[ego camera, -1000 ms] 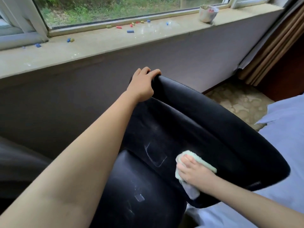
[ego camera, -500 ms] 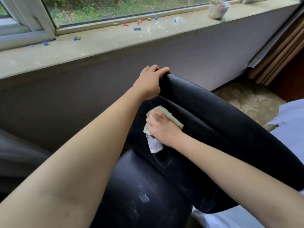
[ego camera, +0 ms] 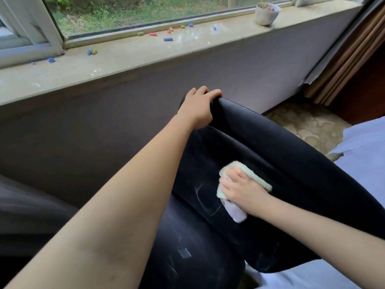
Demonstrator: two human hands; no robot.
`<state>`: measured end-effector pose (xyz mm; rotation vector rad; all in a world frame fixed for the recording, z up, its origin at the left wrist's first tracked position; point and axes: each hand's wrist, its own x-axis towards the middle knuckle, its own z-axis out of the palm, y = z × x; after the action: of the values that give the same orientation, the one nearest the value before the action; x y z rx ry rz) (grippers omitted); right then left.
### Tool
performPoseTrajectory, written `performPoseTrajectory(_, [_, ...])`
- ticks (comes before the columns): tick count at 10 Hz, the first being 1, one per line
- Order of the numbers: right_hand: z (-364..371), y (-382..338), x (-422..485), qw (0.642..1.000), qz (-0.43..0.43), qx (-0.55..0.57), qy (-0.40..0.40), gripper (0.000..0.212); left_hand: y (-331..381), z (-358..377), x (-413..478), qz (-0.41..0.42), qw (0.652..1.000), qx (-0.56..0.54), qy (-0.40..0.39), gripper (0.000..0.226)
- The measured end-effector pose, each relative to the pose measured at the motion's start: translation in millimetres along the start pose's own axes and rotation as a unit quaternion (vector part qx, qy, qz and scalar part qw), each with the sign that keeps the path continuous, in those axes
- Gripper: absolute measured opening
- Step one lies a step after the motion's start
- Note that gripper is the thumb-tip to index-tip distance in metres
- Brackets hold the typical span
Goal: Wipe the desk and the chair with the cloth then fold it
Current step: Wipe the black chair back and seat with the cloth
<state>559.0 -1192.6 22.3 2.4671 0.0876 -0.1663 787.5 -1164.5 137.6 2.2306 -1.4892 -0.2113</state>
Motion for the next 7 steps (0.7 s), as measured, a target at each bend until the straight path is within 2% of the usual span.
performPoseTrajectory(1, [-33, 18, 89, 0.999, 0.033, -0.001, -0.021, 0.011, 0, 1, 2, 0.004, 1.0, 0.001, 0.003, 0.057])
performPoseTrajectory(2, [-50, 13, 145, 0.997, 0.031, 0.063, -0.034, 0.036, -1, 2, 4, 0.012, 1.0, 0.005, 0.007, 0.059])
performPoseTrajectory(3, [-44, 6, 128, 0.996, 0.049, 0.058, -0.044, 0.048, -2, 2, 5, 0.016, 1.0, 0.008, 0.008, 0.063])
performPoseTrajectory(4, [-17, -4, 95, 0.999, 0.042, -0.006, -0.004, 0.027, 2, 5, 6, 0.029, 1.0, 0.007, -0.004, 0.063])
performPoseTrajectory(5, [6, -31, 34, 0.991, 0.1, 0.075, -0.039, 0.014, 11, 11, 7, 0.032, 0.999, 0.011, -0.008, 0.064])
performPoseTrajectory(6, [28, -72, -21, 0.971, 0.122, 0.197, -0.058, 0.039, 15, 17, 6, 0.029, 1.0, 0.002, 0.006, 0.064])
performPoseTrajectory(7, [28, -93, -49, 0.958, 0.103, 0.24, -0.121, 0.044, 13, 18, 3, 0.038, 0.999, 0.001, 0.017, 0.064])
